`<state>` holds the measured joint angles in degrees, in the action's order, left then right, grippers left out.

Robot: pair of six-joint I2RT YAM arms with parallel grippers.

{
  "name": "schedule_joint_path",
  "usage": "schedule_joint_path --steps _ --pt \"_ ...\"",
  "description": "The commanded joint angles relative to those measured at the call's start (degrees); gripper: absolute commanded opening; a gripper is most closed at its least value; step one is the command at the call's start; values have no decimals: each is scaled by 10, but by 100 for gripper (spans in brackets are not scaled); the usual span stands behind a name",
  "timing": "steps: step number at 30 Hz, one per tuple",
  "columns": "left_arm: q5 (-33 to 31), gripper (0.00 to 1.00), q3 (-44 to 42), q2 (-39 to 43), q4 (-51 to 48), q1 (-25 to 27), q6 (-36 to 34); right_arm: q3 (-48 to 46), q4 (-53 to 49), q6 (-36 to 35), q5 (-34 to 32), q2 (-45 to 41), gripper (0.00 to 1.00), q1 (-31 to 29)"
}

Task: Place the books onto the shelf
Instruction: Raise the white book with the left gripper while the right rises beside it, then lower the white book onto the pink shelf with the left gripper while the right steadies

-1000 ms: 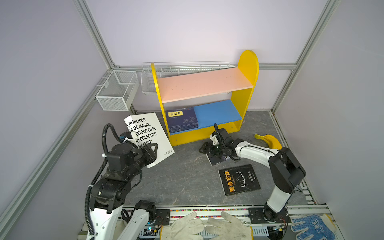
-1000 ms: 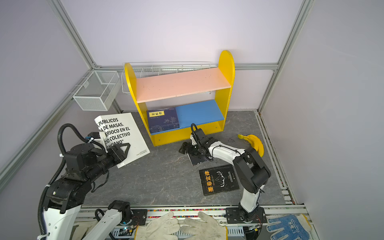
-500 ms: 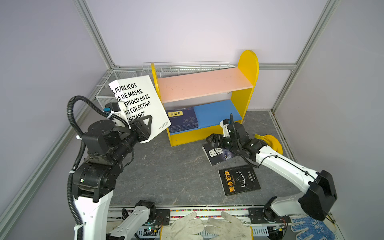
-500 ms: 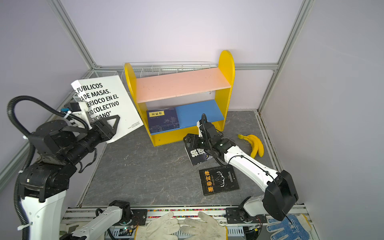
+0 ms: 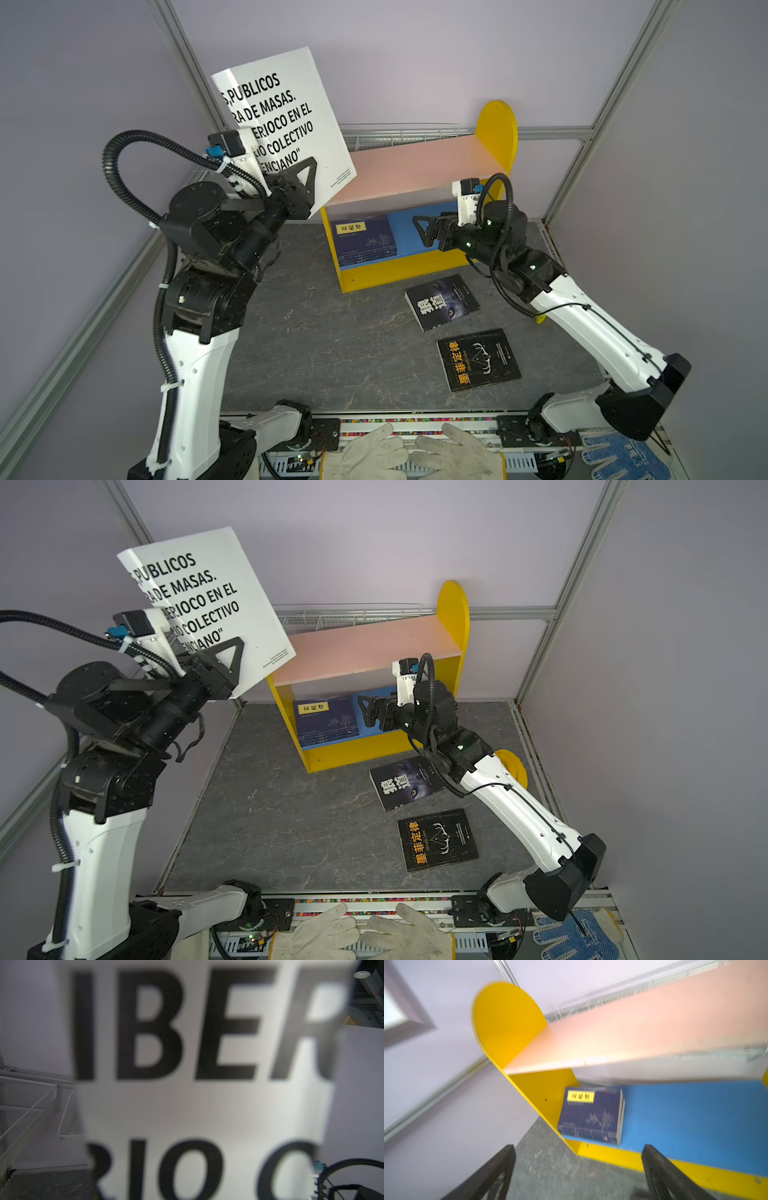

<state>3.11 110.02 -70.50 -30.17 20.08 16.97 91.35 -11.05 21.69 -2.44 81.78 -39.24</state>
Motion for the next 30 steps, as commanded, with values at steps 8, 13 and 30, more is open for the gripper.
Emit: schedule_joint_path --steps 8,13,30 --pt "-208 32 -31 -104 220 91 -149 234 69 -19 58 164 97 19" --pt "-284 33 -101 -120 307 110 -179 364 48 5 99 270 100 25" --pt "-374 55 -160 -169 356 137 -219 527 -4 66 130 435 92 32"
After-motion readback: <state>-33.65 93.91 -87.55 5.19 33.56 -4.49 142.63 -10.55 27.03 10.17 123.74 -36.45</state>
